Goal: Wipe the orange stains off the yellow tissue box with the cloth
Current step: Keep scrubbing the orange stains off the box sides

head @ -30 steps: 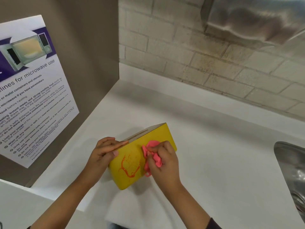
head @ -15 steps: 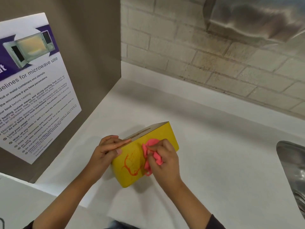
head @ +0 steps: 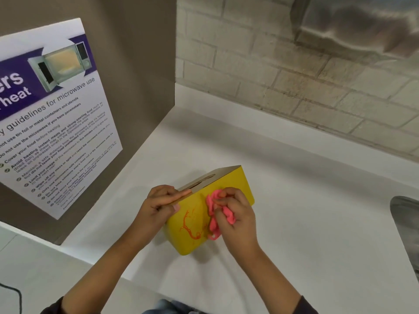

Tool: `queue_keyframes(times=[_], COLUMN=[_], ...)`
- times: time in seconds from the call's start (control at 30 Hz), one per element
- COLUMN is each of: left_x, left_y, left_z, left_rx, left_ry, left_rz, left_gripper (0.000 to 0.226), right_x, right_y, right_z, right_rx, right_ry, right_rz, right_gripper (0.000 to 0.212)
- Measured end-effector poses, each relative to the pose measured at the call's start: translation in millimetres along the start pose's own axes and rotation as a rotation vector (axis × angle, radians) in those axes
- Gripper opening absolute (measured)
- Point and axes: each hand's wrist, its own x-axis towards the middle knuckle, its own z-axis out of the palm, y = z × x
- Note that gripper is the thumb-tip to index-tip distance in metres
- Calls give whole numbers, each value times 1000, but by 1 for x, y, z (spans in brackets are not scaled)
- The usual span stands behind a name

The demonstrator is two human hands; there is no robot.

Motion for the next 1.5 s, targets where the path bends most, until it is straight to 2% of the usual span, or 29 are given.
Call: queue_keyframes(times=[0.13, 0.2, 0.33, 0.4, 0.5, 0.73, 0.83, 0.97, 1.17, 1.43, 1.5], left_x=[-1, -1, 1, 0, 0, 0, 0, 0, 0, 2, 3], left_y=[3, 5, 7, 7, 7, 3, 1, 2, 4, 1, 1], left_z=[1, 2, 2, 2, 0, -2, -2, -2, 1, -1, -1], left_rx=[9, 11, 11, 25, 43, 46, 65, 49, 82, 61, 49], left_ry=[-9, 3, 28, 20, 10, -20, -7, -27, -26, -5, -2], left_rz=[-1, -8, -26, -24, -23, -36, -27, -28, -20, -29, -36], left_gripper=[36, 36, 37, 39, 40, 37, 39, 39, 39, 36, 34], right_x=[15, 20, 12, 4, 0, 11, 3, -5, 8, -8, -7], right_y=[-2, -7, -8, -5, 2, -5, -13, -6, -6, -15, -8], right_z=[-8, -1, 13, 13, 1, 12, 24, 13, 14, 22, 14], right_rx=[105, 112, 37, -11, 45, 31, -31, 16, 60, 4, 16], right_ry=[108, 117, 49, -17, -115, 129, 62, -78, 155, -84, -30], right_rz=[84, 93, -2, -39, -62, 36, -32, -131, 112, -153, -55], right_gripper=[28, 26, 11, 14, 18, 15, 15, 18, 12, 17, 14])
